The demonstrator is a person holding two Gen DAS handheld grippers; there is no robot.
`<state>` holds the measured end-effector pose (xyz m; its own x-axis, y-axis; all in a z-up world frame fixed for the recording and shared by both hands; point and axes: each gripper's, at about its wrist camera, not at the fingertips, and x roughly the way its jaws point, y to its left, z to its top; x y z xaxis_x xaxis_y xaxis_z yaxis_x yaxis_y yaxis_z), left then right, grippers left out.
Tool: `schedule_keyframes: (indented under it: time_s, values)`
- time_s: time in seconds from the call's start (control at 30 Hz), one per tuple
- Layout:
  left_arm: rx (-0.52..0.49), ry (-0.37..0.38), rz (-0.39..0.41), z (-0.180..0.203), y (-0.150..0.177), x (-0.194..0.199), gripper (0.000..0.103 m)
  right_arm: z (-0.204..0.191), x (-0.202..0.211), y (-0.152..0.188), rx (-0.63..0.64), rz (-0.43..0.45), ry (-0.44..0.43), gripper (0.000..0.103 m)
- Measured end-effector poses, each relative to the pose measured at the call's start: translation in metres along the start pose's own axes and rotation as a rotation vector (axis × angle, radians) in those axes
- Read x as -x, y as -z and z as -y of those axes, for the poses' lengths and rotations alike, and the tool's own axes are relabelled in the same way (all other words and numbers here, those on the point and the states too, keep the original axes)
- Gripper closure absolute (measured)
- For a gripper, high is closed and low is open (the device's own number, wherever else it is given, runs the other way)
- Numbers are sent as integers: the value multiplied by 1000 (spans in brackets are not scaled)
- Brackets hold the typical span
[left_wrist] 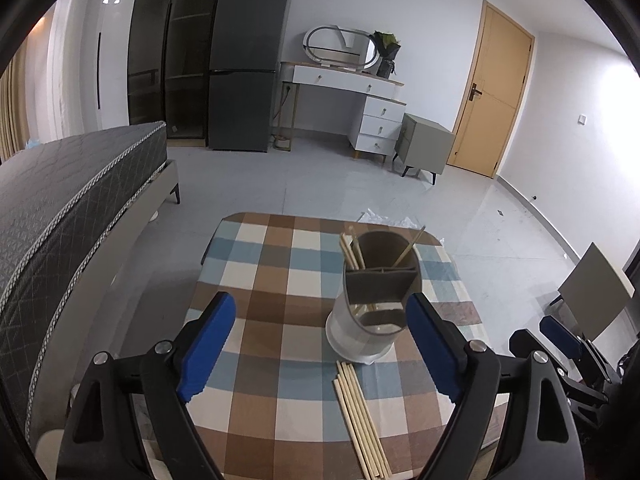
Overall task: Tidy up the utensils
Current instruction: 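Lower both open grippers toward the chopsticks lying beside the holder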
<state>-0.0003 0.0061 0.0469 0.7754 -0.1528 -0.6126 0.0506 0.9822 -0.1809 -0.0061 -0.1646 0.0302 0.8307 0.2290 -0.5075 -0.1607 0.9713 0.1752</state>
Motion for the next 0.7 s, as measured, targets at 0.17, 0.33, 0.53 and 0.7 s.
schedule_keyframes:
  time_s: [0.17, 0.33, 0.53, 0.7]
  values:
    - [10, -14, -30, -4, 16, -14, 19, 4, -9, 17, -6, -40, 8, 22]
    - [11, -24, -59, -4, 28, -31, 19, 8, -23, 29, -12, -85, 12, 22]
    - [-6, -27, -113, -4, 43, -51, 19, 12, -45, 47, -11, -168, 11, 22]
    - [19, -28, -196, -12, 54, -70, 19, 15, -67, 60, -26, -243, 11, 22]
